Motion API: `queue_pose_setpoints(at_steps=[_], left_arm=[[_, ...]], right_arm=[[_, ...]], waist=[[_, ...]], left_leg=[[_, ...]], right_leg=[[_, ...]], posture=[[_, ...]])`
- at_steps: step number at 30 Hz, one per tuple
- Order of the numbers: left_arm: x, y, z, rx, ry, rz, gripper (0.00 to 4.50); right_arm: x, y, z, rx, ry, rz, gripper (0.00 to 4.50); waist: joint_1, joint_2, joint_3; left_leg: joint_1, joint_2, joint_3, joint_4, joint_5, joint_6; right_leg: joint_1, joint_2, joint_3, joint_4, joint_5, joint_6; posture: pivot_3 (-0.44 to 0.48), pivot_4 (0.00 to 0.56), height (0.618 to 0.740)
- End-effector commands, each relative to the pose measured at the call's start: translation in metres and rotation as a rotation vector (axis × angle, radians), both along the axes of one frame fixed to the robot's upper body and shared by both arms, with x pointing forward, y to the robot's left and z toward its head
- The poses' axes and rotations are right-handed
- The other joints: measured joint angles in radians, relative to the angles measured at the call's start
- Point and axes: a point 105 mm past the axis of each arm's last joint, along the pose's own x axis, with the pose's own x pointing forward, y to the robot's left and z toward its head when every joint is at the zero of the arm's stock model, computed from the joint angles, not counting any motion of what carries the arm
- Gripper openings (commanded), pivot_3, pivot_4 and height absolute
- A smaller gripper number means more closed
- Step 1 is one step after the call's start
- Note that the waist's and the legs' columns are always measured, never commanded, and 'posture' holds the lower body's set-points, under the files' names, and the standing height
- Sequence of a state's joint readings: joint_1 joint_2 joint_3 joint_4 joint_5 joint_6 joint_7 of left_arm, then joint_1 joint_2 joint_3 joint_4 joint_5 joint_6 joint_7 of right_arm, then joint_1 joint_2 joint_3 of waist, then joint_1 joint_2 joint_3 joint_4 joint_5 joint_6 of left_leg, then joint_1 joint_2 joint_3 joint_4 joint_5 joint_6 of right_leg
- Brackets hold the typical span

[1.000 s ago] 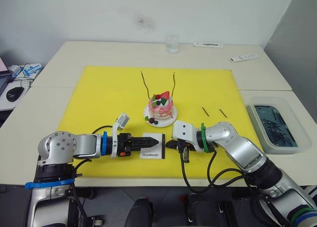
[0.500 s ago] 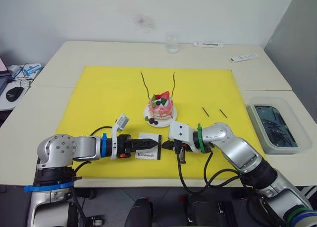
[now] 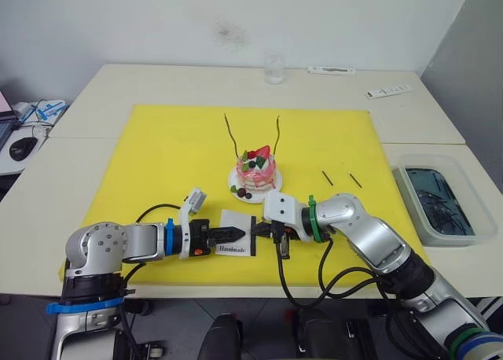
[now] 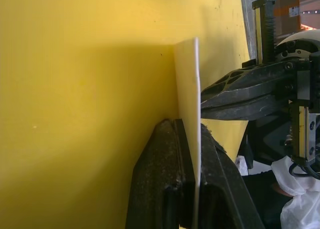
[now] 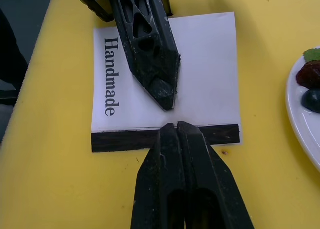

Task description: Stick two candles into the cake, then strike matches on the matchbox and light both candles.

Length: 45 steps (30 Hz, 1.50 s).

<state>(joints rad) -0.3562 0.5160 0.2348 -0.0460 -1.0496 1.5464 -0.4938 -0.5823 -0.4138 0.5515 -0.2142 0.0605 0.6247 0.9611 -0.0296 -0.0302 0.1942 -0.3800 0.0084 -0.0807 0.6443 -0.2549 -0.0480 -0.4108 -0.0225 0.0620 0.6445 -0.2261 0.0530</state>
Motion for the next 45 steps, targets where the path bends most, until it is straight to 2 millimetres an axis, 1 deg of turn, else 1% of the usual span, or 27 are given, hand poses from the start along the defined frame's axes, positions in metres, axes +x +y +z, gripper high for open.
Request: queue_pose_setpoints(at_steps=[1,5,12,13,19,27,35,40,45], left_arm=[[-0.011,-0.003,-0.018,0.030,0.079,-0.025,0.02],[-0.010,-0.002,-0.018,0.035,0.075,-0.019,0.02],[-0.008,0.001,-0.019,0.046,0.074,-0.001,0.02],[-0.008,0.001,-0.018,0.041,0.073,-0.006,0.58],[-0.007,0.004,-0.017,0.050,0.067,-0.003,2.25],[-0.007,0.005,-0.018,0.056,0.074,-0.011,2.25],[-0.008,0.006,-0.021,0.059,0.090,-0.005,2.25],[-0.008,0.007,-0.021,0.060,0.090,-0.005,2.25],[-0.005,0.010,-0.018,0.039,0.087,0.019,2.25]], right_arm=[[-0.003,0.007,0.016,0.027,-0.049,0.041,0.00],[0.000,0.002,0.019,0.021,-0.065,0.038,0.00],[0.004,-0.010,0.012,-0.021,-0.067,0.021,0.00],[0.004,-0.010,0.011,-0.022,-0.066,0.020,0.00],[0.001,-0.011,0.006,-0.032,-0.050,0.023,0.00],[-0.001,-0.005,-0.001,-0.044,-0.033,0.038,0.00],[0.001,0.007,-0.001,-0.026,-0.049,0.056,0.00],[0.003,0.007,0.001,-0.026,-0.058,0.058,0.00],[0.004,0.002,0.001,-0.033,-0.061,0.055,0.00]], waist=[[-0.001,0.000,0.000],[-0.002,0.000,0.000],[-0.002,0.000,0.000],[-0.002,0.000,0.000],[-0.004,0.000,0.000],[-0.005,0.000,0.000],[-0.006,0.000,0.000],[-0.006,0.000,0.000],[-0.006,0.000,0.000]], left_leg=[[0.000,0.000,0.000,0.000,0.000,0.000],[0.000,0.000,0.000,0.000,0.000,0.000],[0.000,0.000,0.000,0.000,0.000,0.000],[0.000,0.000,0.000,0.000,0.000,0.000],[0.000,0.001,0.000,0.000,0.000,0.000],[0.001,0.001,0.000,0.000,0.000,0.000],[0.001,0.001,0.000,0.000,0.000,0.000],[0.001,0.001,0.000,0.000,0.000,0.000],[0.001,0.002,0.000,0.000,0.000,0.000]], right_leg=[[0.000,0.000,0.000,0.000,0.000,0.000],[0.000,0.000,0.000,0.000,0.000,0.000],[0.000,0.000,0.000,0.000,0.000,0.000],[0.000,0.000,0.000,0.000,0.000,0.000],[0.000,0.001,0.000,0.000,0.000,0.000],[0.000,0.002,0.000,0.001,-0.001,-0.002],[0.000,0.002,0.000,0.001,-0.001,-0.002],[0.000,0.002,0.000,0.001,-0.001,-0.002],[0.000,0.002,0.000,0.001,-0.001,-0.002]], posture=[[0.000,0.150,0.740],[0.000,0.150,0.740],[0.000,0.150,0.740],[0.000,0.150,0.740],[0.000,0.150,0.740],[0.000,0.150,0.740],[0.000,0.150,0.740],[0.000,0.150,0.740],[0.000,0.150,0.740]])
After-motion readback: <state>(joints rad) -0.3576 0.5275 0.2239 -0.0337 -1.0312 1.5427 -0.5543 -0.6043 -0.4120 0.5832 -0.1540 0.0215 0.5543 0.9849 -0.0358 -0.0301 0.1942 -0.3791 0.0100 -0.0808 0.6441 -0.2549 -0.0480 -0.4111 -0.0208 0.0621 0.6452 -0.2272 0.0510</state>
